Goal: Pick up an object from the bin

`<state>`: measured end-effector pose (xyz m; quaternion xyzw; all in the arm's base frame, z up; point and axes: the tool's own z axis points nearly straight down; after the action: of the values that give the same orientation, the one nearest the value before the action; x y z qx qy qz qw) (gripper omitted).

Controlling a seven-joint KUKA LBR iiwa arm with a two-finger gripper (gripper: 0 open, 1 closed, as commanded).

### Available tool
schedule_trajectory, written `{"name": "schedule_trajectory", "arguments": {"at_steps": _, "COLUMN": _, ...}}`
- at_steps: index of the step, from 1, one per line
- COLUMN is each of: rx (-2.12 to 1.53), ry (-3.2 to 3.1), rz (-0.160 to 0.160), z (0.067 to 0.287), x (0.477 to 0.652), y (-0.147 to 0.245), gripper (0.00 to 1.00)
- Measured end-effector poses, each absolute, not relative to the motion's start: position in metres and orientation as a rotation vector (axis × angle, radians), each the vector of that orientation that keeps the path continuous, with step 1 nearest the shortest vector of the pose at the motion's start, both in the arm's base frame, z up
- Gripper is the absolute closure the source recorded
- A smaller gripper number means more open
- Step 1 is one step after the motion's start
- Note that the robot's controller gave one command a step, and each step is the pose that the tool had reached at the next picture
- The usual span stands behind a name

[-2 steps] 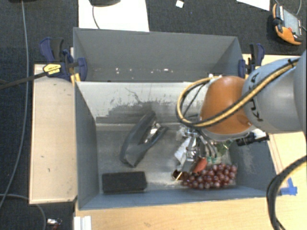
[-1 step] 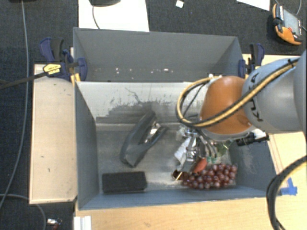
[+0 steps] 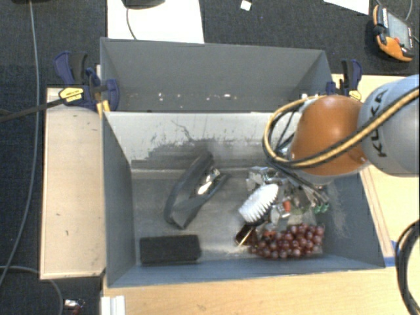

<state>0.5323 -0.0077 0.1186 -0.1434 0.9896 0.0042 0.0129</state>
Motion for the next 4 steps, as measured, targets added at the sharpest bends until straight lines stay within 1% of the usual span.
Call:
{"name": "schedule_trajectory", "arguments": {"at_steps": 1, "rx": -0.455, "ry": 3.082, "rz": 0.013, "z": 0.126, "x": 0.531, "y": -0.014, "gripper": 0.0}}
{"name": "schedule_trajectory", "arguments": {"at_steps": 2, "rx": -0.861, "ry": 2.971, "rz": 0.008, "z": 0.076, "x": 0.53, "y": -0.03, "gripper": 1.0}}
{"name": "schedule_trajectory", "arguments": {"at_steps": 3, "rx": -0.86, "ry": 2.971, "rz": 0.008, "z": 0.076, "x": 0.53, "y": -0.03, "gripper": 1.0}}
{"name": "schedule_trajectory", "arguments": {"at_steps": 4, "rx": -1.305, "ry": 2.782, "rz": -0.011, "z": 0.082, "x": 0.514, "y": -0.018, "gripper": 1.0}}
